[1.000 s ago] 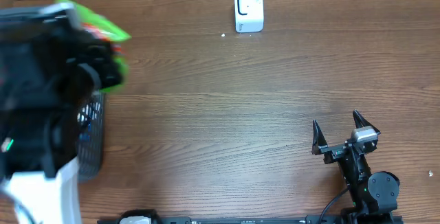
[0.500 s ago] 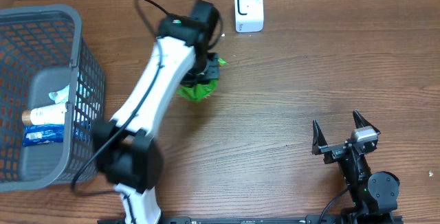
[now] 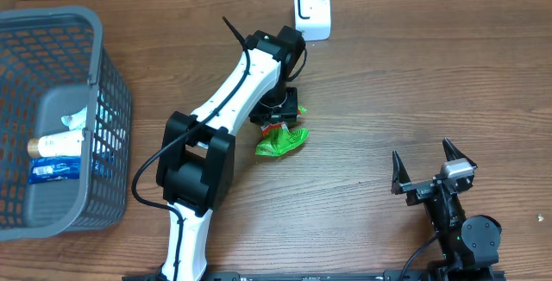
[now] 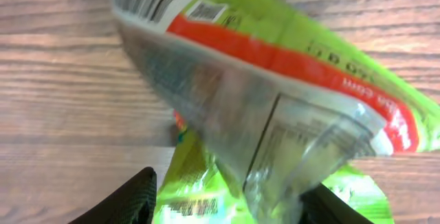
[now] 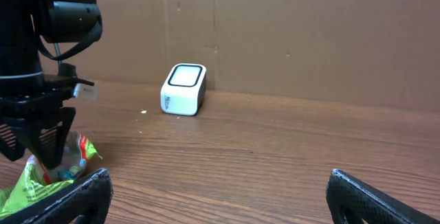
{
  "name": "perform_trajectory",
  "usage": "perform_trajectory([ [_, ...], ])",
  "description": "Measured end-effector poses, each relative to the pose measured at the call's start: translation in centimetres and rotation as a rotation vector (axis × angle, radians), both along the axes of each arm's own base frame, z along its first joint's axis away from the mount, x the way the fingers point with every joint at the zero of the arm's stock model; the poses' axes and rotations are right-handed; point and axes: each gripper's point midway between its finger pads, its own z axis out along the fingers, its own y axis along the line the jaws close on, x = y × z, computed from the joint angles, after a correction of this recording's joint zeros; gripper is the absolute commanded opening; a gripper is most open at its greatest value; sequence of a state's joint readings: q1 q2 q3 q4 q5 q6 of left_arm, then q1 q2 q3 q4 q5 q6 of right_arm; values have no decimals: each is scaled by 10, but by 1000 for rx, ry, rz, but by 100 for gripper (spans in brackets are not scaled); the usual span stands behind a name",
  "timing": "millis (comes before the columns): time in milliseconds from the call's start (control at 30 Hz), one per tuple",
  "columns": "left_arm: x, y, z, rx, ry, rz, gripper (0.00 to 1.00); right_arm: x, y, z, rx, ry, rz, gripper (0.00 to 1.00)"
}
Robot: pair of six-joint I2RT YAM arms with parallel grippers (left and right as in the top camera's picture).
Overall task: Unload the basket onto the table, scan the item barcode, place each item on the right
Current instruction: 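Lift the snack bag out and place it on the table center, then reach into the basket and grasp the blue packet with the left gripper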
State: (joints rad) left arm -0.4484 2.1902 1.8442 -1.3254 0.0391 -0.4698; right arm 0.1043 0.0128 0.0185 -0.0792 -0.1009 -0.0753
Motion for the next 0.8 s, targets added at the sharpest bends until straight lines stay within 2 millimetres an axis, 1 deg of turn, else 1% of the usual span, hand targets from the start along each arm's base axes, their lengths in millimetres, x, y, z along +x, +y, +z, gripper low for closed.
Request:
perform_trajectory([
  [100,1,4,15,3,-2,8,55,0,0,0,0,0,0,100],
  [167,13,7,54,-15,-80,19,56,0,0,0,0,0,1,100],
  [200,17,9,68,-23,-114,21,59,0,0,0,0,0,1,100],
  [233,26,11,102,-50,-207,29,61,0,0,0,0,0,0,100],
  [267,29,12,114,-60,-240,33,62,0,0,0,1,0,0,100],
  [300,31,17,138,-76,-300,41,64,0,0,0,0,0,1,100],
  [333,32,24,171,-96,-386,56,67,0,0,0,0,0,0,100],
  [400,30,44,221,-121,-518,93,69,0,0,0,0,0,1,100],
  [433,26,57,243,-126,-579,119,69,0,0,0,0,1,0,100],
  [500,13,98,286,-118,-694,203,70,0,0,0,0,0,1,100],
  [567,-5,144,314,-85,-767,312,70,0,0,0,0,-1,1,100],
  [633,-20,184,324,-41,-790,421,71,0,0,0,0,-1,1,100],
  [667,-30,211,326,-2,-791,499,71,0,0,0,0,0,0,100],
  [767,-53,266,318,76,-739,683,71,0,0,0,0,0,0,100],
  [800,-59,283,314,97,-721,748,73,0,0,0,0,0,0,100],
])
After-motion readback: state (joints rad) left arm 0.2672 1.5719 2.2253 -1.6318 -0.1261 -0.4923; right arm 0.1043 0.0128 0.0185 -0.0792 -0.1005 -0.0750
